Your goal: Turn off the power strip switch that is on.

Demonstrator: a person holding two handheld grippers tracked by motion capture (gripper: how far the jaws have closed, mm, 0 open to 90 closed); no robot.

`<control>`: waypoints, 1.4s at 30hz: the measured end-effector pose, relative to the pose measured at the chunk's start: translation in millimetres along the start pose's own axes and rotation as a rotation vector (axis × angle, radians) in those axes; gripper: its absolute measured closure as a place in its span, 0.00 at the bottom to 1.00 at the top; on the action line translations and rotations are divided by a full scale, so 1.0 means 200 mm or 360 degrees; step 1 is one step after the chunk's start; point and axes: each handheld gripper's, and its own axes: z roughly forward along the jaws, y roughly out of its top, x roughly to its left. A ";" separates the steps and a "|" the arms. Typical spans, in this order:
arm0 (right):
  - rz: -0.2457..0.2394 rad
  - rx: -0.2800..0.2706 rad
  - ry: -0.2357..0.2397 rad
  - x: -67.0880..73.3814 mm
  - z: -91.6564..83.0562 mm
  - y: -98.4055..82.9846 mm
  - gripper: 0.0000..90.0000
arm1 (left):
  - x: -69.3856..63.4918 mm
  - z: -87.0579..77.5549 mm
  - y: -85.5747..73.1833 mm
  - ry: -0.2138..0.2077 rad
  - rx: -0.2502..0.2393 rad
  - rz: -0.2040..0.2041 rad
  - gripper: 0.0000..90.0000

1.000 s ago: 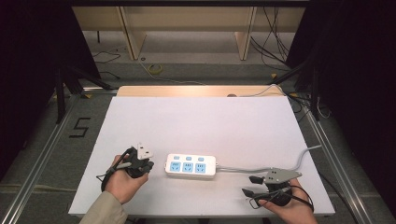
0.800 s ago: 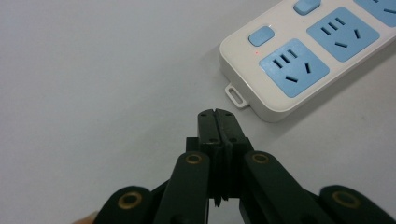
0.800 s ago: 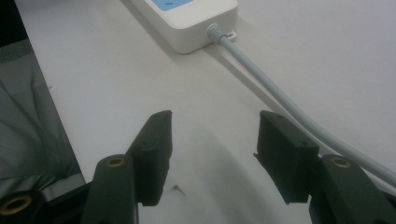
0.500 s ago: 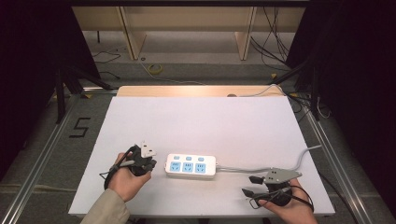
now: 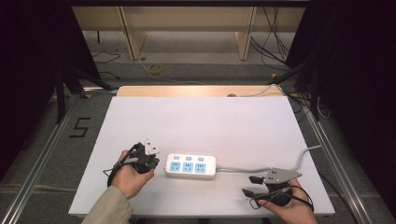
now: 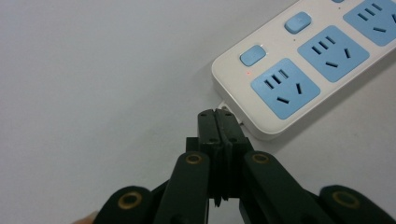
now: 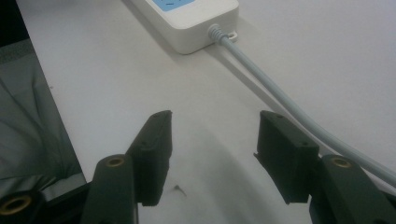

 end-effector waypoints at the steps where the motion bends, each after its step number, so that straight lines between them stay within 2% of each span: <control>1: 0.0000 0.0000 0.0000 0.00 0.00 0.00 0.51 | 0.00 0.00 0.00 0.0001 0.0004 0.0005 1.00; 42: 0.0002 0.0003 0.0008 0.00 0.00 0.00 0.51 | -0.03 0.05 0.13 -0.0047 0.0067 0.0049 1.00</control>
